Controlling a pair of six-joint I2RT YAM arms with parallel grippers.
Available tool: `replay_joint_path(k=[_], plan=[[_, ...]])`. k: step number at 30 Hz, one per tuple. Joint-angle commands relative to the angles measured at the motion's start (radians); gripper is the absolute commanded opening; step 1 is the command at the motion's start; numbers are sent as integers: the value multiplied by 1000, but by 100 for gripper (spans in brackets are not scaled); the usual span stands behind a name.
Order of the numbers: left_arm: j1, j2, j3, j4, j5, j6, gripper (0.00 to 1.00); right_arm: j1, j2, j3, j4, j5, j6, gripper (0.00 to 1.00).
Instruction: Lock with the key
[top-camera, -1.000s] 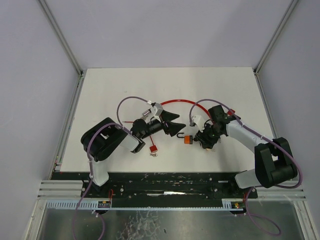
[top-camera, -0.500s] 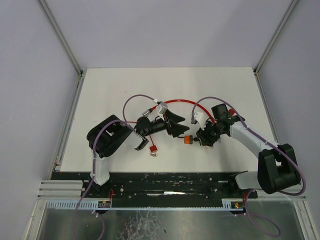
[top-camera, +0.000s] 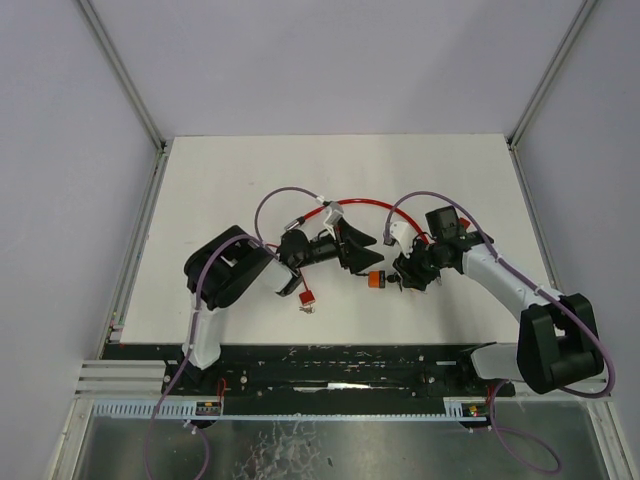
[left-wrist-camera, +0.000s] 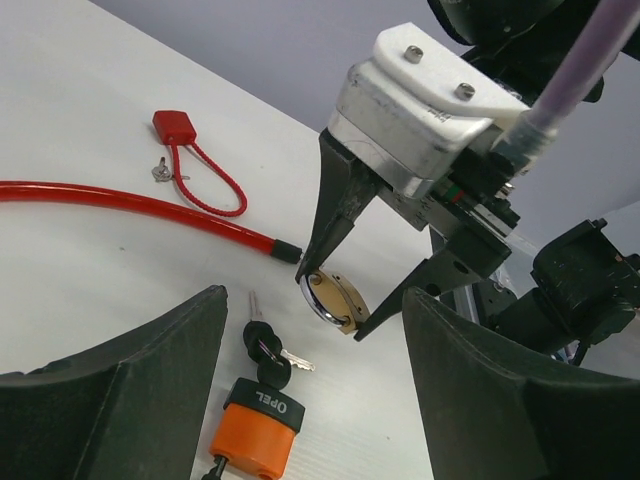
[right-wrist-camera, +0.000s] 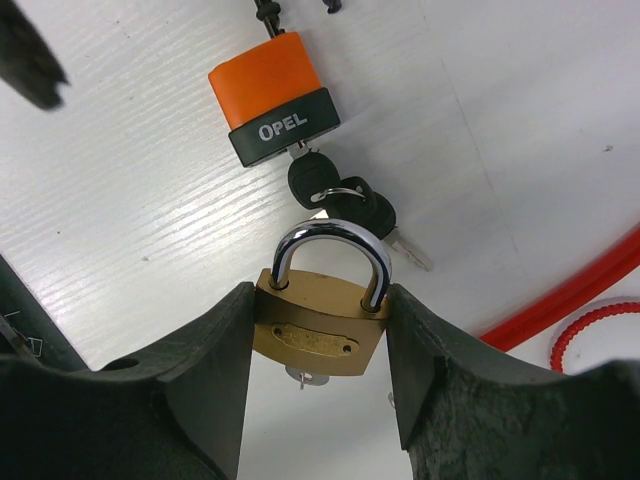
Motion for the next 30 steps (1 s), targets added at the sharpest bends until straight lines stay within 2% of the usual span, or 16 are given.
replay_joint_path(k=[1,8,18,23,30], plan=[[-9,13,47,-20,31,3,69,-7,-45,16,45,-51,-9,18],[-9,15,72,-89,46,7,69,-16,-94,2,68,-60,-7,18],[-31,90,151,-67,83,-150,63,-21,-145,-19,116,-62,-1,18],[-72,106,208,-191,40,-154,62,-21,-151,-23,127,-57,-1,17],[-118,82,254,-428,-87,-50,55,-21,-158,-27,132,-51,1,17]])
